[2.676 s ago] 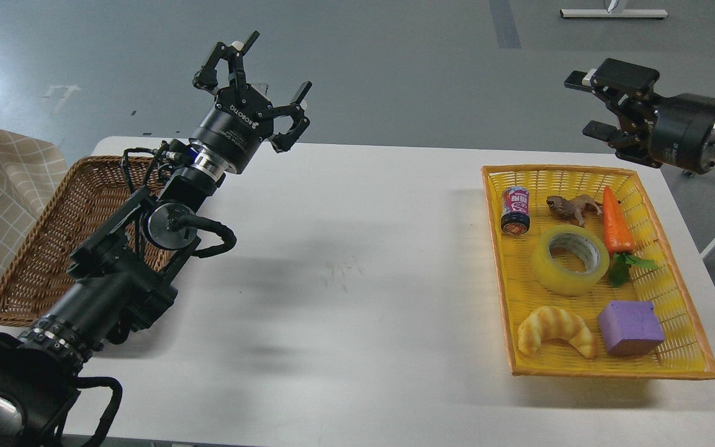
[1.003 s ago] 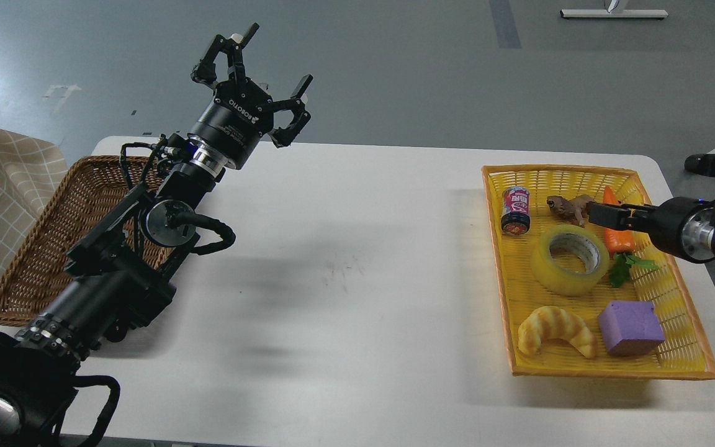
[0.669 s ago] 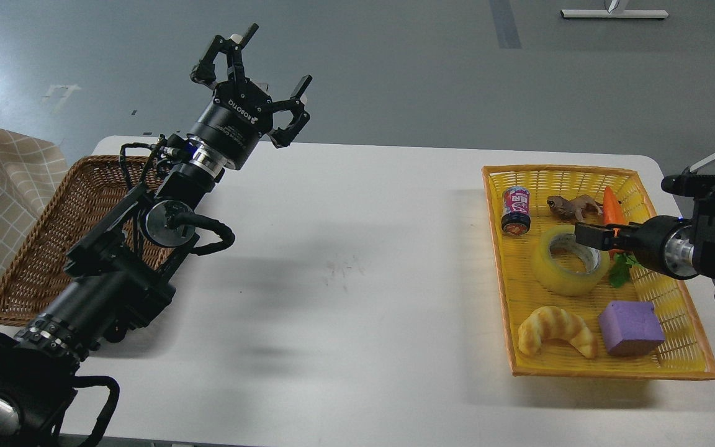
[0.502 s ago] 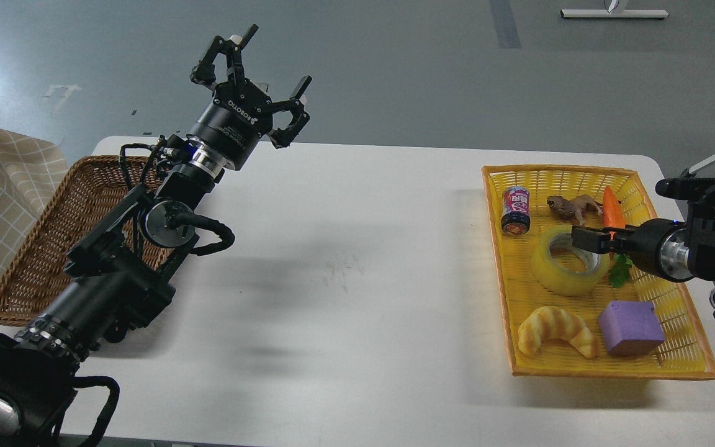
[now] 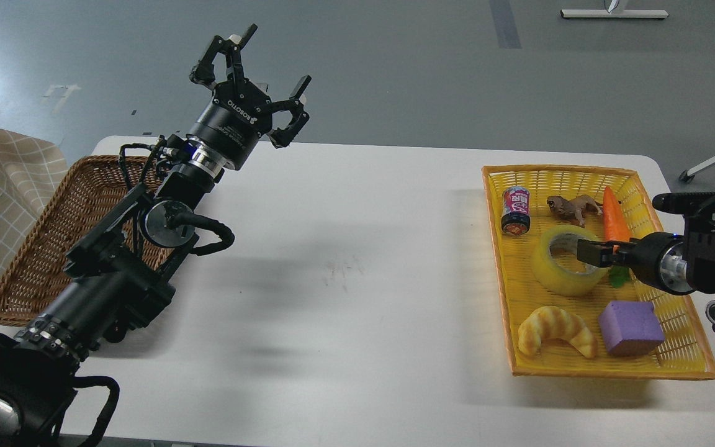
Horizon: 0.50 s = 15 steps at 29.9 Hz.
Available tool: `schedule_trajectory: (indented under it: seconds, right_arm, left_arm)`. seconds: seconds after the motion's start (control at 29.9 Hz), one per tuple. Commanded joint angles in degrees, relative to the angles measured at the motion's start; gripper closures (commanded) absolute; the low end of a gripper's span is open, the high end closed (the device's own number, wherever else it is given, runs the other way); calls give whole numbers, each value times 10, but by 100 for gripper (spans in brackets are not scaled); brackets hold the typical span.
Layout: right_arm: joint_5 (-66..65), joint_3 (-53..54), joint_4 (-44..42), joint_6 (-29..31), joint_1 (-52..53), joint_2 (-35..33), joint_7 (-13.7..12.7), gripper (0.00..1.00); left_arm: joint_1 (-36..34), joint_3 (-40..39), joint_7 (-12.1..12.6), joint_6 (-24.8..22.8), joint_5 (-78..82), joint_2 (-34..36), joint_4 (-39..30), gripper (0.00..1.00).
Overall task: Place and transfer tape with both arms
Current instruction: 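Insert the right gripper into the tape roll's hole and grip it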
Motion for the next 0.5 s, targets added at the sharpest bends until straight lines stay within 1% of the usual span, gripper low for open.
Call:
schedule_trajectory:
  seconds: [0.0,0.1,0.13,0.23,0.3,0.37,0.47]
  right_arm:
    - [0,0,-6,0,-1,8,0,9]
    - [0,0,-6,0,-1,10,0,10]
    - [0,0,-6,0,-1,12,0,13]
    - [1,1,-9,0,0,16,1,19]
    - [1,0,-16,0,2,20,2,22]
    - [1,0,-26,0,3,25,2,22]
    - [2,0,-29,0,3,26,2,29]
  left_arm:
    - [0,-1,-1,0,0,0,0,2]
    - [0,-2,-1,0,0,0,0,2]
    - [0,-2,-1,0,0,0,0,2]
    - [0,-3,-1,0,0,0,0,2]
    - [0,-4,-1,0,0,0,0,2]
    - [0,-4,0,0,0,1,0,2]
    - [0,-4,-1,0,0,3,0,2]
